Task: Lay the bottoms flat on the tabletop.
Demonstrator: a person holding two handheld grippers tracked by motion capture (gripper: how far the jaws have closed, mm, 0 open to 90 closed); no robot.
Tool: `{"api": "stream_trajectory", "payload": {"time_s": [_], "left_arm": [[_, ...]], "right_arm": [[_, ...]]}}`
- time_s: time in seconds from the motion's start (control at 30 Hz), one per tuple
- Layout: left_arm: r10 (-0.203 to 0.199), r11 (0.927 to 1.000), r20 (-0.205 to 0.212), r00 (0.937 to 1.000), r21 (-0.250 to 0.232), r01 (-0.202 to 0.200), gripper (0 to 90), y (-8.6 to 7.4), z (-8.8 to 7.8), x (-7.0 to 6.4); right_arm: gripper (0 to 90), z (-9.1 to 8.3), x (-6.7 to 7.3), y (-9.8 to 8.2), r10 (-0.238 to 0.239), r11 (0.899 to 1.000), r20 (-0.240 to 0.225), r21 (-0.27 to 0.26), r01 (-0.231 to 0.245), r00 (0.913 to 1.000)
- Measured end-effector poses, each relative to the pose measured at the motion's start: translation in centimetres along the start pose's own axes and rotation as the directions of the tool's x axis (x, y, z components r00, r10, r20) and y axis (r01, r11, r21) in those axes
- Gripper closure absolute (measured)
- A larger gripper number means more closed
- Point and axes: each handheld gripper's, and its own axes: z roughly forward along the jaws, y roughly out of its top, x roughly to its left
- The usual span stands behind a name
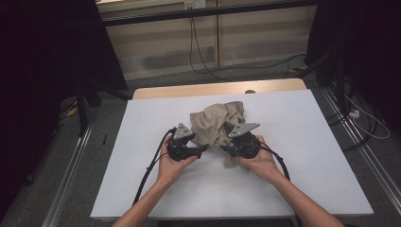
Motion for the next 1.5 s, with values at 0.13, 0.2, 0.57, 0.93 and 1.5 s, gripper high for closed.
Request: {"api": "stream_trajectory", "payload": {"time_s": [0.13,0.2,0.57,0.93,1.5], "left_arm": [[0.051,0.9986,0.024,0.9984,0.011,-0.052,37.1,1.2,1.9,-1.5],[0.078,0.9958,0.026,0.9966,0.046,-0.080,31.4,1.7,3.3,-2.2],[0.096,0.9879,-0.052,0.9940,0.127,-0.089,48.0,1.0,6.4,-2.5],[-0.038,0.9930,0.042,0.9984,0.113,0.033,83.3,-0.3,2.2,-0.9],[-0.084,0.9927,0.179,0.9802,0.100,0.067,83.3,-4.7,-6.4,-3.1]], "right_arm": [[74.6,-1.0,-1.9,-0.1,0.040,0.999,0.120,-0.039,-0.035,0.9920],[69.7,-1.1,-2.9,-0.5,0.060,0.998,0.123,-0.037,-0.056,0.9906],[30.9,-0.8,-4.0,-2.9,0.090,0.995,0.113,0.036,-0.095,0.9895],[76.8,-0.5,-2.2,-3.7,0.083,0.993,-0.008,0.087,-0.082,0.9965],[74.5,-4.3,5.2,-5.4,0.026,0.999,-0.162,0.036,-0.020,0.9864]]}}
